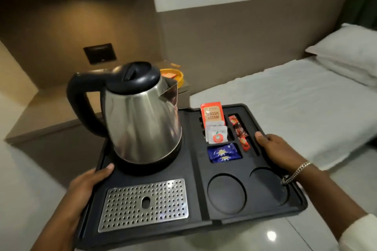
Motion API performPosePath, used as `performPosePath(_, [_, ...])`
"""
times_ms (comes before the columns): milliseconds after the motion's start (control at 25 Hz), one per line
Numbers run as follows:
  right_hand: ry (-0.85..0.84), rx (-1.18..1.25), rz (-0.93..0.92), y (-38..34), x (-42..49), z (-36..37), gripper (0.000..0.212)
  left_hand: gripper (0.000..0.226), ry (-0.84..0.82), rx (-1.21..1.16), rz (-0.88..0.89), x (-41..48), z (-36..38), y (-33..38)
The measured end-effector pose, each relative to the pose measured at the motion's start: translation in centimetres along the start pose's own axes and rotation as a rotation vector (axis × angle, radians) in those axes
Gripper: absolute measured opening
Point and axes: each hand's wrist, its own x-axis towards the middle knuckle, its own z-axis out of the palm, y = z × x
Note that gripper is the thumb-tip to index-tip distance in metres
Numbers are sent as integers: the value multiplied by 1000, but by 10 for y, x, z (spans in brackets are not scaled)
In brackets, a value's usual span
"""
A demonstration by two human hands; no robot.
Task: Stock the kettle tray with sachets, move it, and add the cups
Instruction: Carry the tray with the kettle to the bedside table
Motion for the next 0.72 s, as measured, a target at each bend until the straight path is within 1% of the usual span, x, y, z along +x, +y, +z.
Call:
performPosePath(160, [130,15,59,72,-23,-66,55,19,-98,70,32,-2,87,-22])
performPosePath(240, [222,28,104,118,-34,-116,55,18,-142,105,21,-7,150,-44])
performPosePath(400, [287,25,174,188,-46,-194,50,24,-224,139,4,-15,253,-68])
performPosePath(520, [337,6,219,225,-45,-248,46,23,-284,148,-2,-23,323,-75])
performPosePath(640, [390,-8,276,260,-31,-296,53,24,-350,157,-16,-10,400,-74])
performPosePath(720, [428,-4,306,286,-16,-321,56,19,-399,189,-20,3,451,-71])
